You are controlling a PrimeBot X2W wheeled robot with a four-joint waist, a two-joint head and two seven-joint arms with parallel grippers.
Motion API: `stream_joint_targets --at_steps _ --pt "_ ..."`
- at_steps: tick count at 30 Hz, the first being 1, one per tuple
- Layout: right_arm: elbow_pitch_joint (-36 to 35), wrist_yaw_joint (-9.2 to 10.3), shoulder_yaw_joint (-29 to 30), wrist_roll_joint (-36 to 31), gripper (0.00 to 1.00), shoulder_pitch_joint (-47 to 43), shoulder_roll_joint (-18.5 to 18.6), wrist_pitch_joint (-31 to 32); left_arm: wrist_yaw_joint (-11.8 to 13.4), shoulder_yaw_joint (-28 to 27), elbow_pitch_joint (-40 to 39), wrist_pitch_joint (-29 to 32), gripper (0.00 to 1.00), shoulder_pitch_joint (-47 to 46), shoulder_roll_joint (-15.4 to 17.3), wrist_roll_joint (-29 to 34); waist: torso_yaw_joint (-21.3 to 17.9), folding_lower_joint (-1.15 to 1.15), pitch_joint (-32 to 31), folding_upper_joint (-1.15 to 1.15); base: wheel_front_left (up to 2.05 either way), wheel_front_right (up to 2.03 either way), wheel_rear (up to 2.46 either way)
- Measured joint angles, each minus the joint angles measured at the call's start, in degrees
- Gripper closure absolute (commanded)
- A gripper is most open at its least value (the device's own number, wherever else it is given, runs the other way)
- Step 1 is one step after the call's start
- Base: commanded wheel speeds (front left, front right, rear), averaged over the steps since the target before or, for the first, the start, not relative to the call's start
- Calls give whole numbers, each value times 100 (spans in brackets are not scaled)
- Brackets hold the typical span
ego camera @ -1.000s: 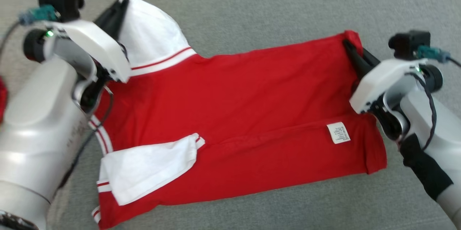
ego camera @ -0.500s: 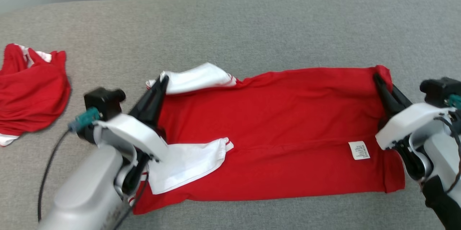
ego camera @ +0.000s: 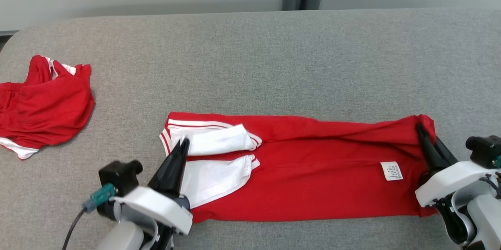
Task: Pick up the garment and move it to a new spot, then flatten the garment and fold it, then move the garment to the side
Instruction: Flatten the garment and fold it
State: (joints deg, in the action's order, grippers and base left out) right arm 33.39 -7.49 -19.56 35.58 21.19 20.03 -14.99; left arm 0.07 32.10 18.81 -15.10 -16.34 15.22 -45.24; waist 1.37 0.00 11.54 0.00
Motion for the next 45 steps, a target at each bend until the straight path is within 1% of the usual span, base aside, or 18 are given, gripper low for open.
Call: stream_joint_targets --at_steps 3,7,8,9,10,16,19,23,25,28,31,35,40,45 --pt "-55 0 60 -45 100 -117 -56 0 47 -145 20 0 100 261 -43 100 -23 0 -41 0 0 0 0" --pt "-51 -1 148 -58 100 -250 -92 0 18 -404 48 0 100 516 -167 233 -40 0 -85 0 0 0 0" --pt "-35 -1 155 -59 91 -282 -94 0 4 -426 67 -1 100 560 -185 293 -41 0 -99 0 0 0 0" --pt "-1 -1 155 -59 0 -306 -97 1 1 -474 85 0 51 600 -210 342 -41 0 -114 0 0 0 0" --pt "11 -1 171 -67 0 -327 -99 1 2 -554 82 0 0 650 -246 377 -41 0 -131 0 0 0 0" --pt "-125 0 327 -65 0 -474 -98 0 0 -1128 -87 -4 0 896 -465 779 -26 0 -240 0 0 0 0" --pt "-231 0 377 -65 0 -548 -78 0 0 -1663 -337 -4 0 1008 -598 1088 -17 0 -279 0 0 0 0" --pt "-322 0 445 -55 0 -560 -56 0 25 -2356 -697 -4 0 1194 -789 1689 0 0 -323 0 0 0 0" --pt "-282 0 447 -43 0 -562 -40 0 25 -2661 -832 -4 0 1284 -888 1975 15 0 -351 0 0 0 0" --pt "-1 0 425 4 0 -559 -35 20 8 -2997 -932 -4 0 1407 -1004 2327 41 0 -395 0 0 0 0" --pt "293 0 397 116 0 -517 -81 171 -8 -3238 -984 -4 0 1483 -1057 2700 84 0 -424 0 0 0 0" --pt "654 0 313 279 0 -378 -155 387 -79 -3473 -993 -4 0 1497 -1115 3002 156 0 -438 0 0 0 0" --pt "1100 0 200 413 0 -196 -227 614 -114 -3535 -896 -4 0 1541 -1204 3317 224 0 -449 0 0 0 0" --pt "1478 0 49 535 0 -77 -308 801 -202 -3564 -781 -4 0 1585 -1223 3382 284 0 -485 0 0 0 0"
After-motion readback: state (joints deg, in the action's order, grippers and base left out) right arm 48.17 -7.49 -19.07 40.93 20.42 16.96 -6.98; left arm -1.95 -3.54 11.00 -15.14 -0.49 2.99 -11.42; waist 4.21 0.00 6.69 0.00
